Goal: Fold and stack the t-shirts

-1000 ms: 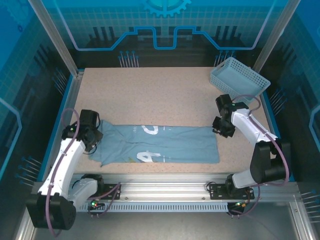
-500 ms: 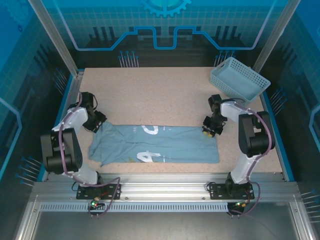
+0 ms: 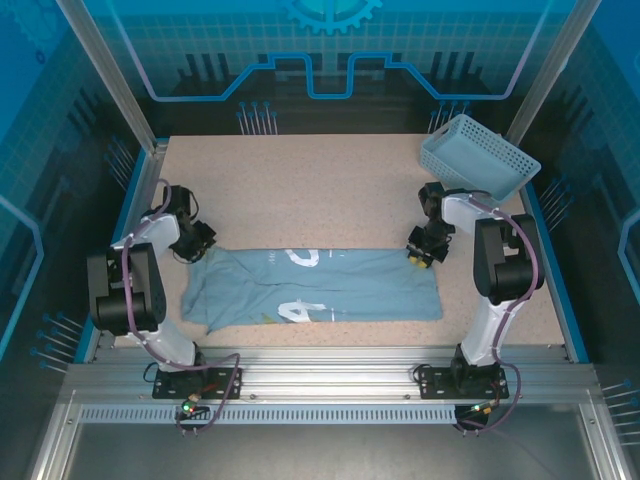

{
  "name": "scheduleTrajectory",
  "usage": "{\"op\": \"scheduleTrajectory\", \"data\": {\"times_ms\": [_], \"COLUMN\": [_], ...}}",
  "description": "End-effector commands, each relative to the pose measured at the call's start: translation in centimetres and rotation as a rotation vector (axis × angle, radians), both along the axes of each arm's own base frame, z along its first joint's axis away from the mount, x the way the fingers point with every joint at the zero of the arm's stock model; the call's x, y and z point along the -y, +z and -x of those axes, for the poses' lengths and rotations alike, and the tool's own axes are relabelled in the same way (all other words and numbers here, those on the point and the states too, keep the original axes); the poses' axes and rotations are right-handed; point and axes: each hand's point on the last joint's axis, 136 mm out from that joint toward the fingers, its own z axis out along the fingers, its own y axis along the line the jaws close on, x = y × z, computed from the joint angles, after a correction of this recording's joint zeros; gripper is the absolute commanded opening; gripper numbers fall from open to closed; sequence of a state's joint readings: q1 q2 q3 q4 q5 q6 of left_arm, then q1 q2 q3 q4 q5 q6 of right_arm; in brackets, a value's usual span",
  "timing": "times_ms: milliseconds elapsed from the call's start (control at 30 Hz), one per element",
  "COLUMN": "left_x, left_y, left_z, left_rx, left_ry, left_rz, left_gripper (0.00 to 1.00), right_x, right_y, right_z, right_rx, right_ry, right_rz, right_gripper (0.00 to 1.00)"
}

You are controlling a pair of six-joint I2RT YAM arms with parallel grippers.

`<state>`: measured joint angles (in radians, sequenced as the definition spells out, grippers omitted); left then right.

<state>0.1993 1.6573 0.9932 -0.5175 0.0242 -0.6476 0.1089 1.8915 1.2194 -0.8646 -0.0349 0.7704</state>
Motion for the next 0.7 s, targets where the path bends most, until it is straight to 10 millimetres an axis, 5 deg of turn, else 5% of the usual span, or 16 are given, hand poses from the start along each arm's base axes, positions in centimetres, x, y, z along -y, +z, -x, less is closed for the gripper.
{"op": "scheduleTrajectory", "data": {"times_ms": [0, 267, 400, 567, 667], "left_x": [-0.3, -2.3, -2.0, -1.6, 0.1], "left_y": [-0.5, 0.9, 1.2, 3.0, 3.8], "left_z": [1.7, 4.5, 4.9, 6.3, 7.4], "left_rx": [-0.051, -0.127, -0.141, -0.110, -0.088], "left_ry": [0.006, 0.044, 0.036, 0.068, 0.051], "left_rz": [-0.027, -0.147, -0.136, -0.136, -0.113], "left_gripper": [0.15, 0.00, 0.13, 0.42, 0.45], "right_x": [1.4, 1.6, 1.4, 0.7, 0.1], "right_y": [-0.3, 0.1, 0.3, 2.2, 3.7], "right_z": [0.6, 0.3, 0.0, -1.2, -1.8], "right_rx": [-0.047, -0.035, -0.028, 0.045, 0.101], "right_ry": [-0.033, -0.034, -0.023, 0.059, 0.119], "right_rz": [0.052, 0.063, 0.053, 0.064, 0.080], "right_gripper": [0.16, 0.15, 0.15, 0.19, 0.22]}}
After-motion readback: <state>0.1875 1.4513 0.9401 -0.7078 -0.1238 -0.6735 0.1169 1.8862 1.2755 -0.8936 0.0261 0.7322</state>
